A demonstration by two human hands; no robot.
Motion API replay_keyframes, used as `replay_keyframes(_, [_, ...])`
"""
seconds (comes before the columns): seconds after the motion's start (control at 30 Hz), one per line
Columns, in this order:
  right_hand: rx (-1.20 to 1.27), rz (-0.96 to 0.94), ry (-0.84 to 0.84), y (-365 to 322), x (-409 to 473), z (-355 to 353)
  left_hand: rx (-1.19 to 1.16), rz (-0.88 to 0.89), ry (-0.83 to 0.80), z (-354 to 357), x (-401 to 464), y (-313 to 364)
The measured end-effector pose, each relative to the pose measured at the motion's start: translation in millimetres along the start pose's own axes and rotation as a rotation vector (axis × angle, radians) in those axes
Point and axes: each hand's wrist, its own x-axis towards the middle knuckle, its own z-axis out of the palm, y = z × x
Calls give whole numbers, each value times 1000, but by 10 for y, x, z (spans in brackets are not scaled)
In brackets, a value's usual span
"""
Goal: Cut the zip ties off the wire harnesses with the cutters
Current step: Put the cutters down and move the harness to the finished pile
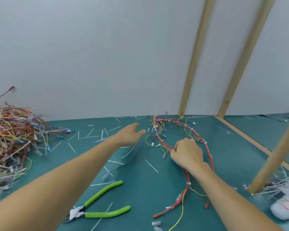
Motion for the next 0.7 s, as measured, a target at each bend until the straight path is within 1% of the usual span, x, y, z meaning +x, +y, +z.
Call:
replay_keyframes(0.03, [-43, 3, -7, -10, 50, 24, 131, 19, 44, 43, -43, -123])
replay_keyframes(0.07, [-33, 0, 13, -65, 100, 43, 186, 20, 31, 79, -97, -235])
replay_keyframes(0.13, [91, -34, 110, -268, 228, 86, 291, 10, 15, 149, -253, -430])
replay_keyframes(0.17, [143, -49, 130, -394, 302, 112, 363, 17, 54, 175, -344, -503])
replay_keyframes(0.23, [150, -41, 84, -599, 476, 184, 432, 40, 176, 189, -513, -619])
replay_keyframes(0.3, [58, -46, 50, -694, 624, 273, 406, 40, 234, 153, -665, -707])
replay_keyframes(0.33, [15, -52, 54, -710, 693, 305, 393, 30, 237, 117, -727, -758])
replay_keyframes(0.47, [-82, -78, 83, -669, 878, 290, 405, -24, 193, -15, -907, -1065])
replay_keyframes(0.6, [-190, -46, 236, -416, 1012, 97, 373, -35, 210, -92, -945, -1340])
replay_keyframes(0.7, [-406, -9, 254, -103, 1086, -61, 326, -27, 141, -101, -891, -1393])
